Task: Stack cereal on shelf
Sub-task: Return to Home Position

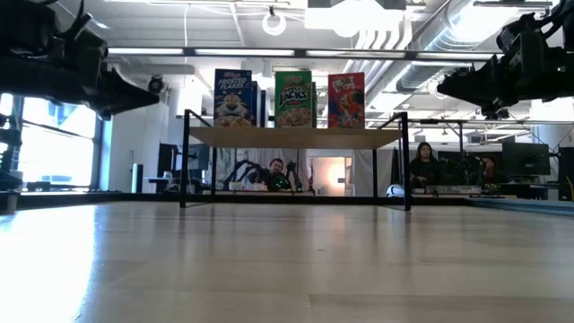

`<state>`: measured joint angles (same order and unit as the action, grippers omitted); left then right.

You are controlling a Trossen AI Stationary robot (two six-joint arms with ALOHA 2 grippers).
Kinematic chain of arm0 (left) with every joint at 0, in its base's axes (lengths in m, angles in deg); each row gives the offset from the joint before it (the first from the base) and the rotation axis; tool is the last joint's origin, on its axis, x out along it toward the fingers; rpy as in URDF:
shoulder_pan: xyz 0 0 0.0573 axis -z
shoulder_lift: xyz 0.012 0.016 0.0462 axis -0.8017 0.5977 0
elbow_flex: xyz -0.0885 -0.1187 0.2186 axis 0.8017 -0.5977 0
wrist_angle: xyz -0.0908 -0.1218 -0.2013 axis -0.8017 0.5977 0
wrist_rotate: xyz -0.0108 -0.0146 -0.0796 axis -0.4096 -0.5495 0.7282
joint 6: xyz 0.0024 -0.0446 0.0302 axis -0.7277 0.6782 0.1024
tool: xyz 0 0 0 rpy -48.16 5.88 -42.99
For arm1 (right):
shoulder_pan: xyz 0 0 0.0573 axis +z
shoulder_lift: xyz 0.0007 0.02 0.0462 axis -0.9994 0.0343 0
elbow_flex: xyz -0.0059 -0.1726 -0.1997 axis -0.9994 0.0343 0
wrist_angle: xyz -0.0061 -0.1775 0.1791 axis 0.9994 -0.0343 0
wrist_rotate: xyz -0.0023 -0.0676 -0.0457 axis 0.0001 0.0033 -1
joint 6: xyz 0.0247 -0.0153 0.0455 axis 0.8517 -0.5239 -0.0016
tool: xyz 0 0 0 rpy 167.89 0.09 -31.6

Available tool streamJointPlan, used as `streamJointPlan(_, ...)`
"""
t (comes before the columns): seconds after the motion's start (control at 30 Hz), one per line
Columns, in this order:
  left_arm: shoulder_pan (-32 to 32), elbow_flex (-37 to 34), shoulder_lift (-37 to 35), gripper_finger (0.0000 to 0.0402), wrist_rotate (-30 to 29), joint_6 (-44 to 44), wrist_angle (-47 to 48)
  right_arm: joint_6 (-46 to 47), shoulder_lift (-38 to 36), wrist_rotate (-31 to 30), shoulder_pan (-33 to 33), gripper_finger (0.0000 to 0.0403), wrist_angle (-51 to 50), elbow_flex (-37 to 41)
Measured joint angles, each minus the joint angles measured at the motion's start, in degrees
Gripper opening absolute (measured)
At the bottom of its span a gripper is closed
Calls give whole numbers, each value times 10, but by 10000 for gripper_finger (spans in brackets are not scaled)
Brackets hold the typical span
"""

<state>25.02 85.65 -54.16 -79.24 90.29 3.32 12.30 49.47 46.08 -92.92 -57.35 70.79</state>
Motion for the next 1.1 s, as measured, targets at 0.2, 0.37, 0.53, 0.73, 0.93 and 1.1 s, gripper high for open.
streamJointPlan(0.2,0,0,31,1,-19,-1,2,0,0,3,0,0,0,0)
streamJointPlan(0.37,0,0,36,1,-27,23,3,0,0,3,0,0,-1,0)
streamJointPlan(0.53,0,0,20,1,-20,19,1,0,0,3,0,0,-1,0)
streamJointPlan(0.73,16,0,-1,1,79,15,-16,0,0,3,0,0,-1,0)
streamJointPlan(0.93,21,0,-15,1,155,20,-25,0,0,4,0,0,-1,0)
streamJointPlan(1.1,21,0,-15,1,162,24,-26,0,0,4,0,0,-1,0)
